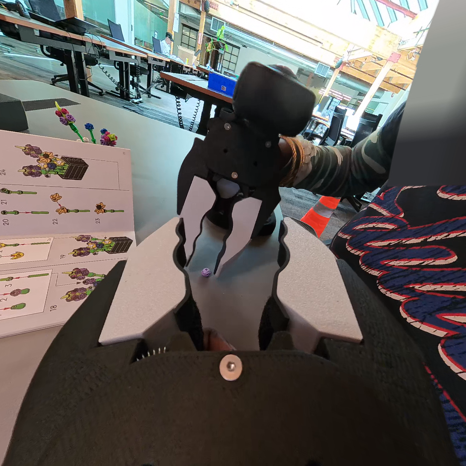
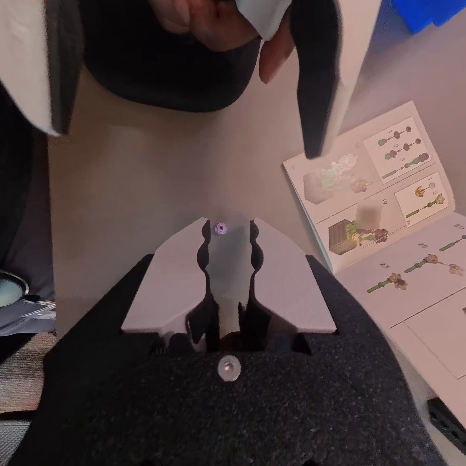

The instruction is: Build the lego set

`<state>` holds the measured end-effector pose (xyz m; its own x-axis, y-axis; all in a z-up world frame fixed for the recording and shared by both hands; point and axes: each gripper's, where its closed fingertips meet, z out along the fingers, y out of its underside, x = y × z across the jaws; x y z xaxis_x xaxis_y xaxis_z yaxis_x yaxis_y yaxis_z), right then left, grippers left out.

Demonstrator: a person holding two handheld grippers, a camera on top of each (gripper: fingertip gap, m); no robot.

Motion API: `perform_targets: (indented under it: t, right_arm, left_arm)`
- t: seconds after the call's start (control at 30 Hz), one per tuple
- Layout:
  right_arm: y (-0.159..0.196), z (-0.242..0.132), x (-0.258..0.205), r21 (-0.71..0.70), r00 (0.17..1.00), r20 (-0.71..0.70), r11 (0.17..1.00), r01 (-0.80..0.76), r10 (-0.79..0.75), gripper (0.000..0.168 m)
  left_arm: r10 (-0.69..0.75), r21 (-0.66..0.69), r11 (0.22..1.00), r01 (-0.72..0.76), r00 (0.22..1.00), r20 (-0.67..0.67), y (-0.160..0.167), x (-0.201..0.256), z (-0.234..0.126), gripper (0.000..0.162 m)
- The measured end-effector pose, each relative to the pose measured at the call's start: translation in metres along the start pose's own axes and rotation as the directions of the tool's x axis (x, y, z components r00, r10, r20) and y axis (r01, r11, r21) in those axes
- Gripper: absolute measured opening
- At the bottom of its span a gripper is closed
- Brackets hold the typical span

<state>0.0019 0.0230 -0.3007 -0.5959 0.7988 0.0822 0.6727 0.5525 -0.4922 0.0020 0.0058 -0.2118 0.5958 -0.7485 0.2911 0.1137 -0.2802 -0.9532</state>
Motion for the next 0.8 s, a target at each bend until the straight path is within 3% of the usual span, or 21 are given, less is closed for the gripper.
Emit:
perform_targets:
  t: [0.3,0.6,0.7,0.8]
  right_arm:
    - [0.007,0.005,-0.007,0.041,0.996,0.055,0.997,-0.066,0.064,0.011]
    - [0.008,-0.003,0.018,0.196,0.994,0.005,0.975,-0.106,0.107,0.01]
    - [0.011,-0.006,0.027,0.262,0.995,-0.006,0.96,-0.099,0.104,0.01]
    - [0.017,-0.005,0.033,0.279,0.994,-0.019,0.955,-0.102,0.112,0.01]
  left_arm:
    - [-0.002,-0.001,1.0,0.002,1.0,0.002,0.0,0.0,0.0,0.069]
    - [-0.05,0.027,0.998,0.049,0.999,0.008,-0.004,-0.005,-0.002,0.069]
    - [-0.07,0.051,0.996,0.068,0.996,0.053,-0.011,-0.011,-0.012,0.068]
    - [-0.035,-0.031,0.999,0.04,0.988,0.148,-0.016,-0.017,-0.037,0.068]
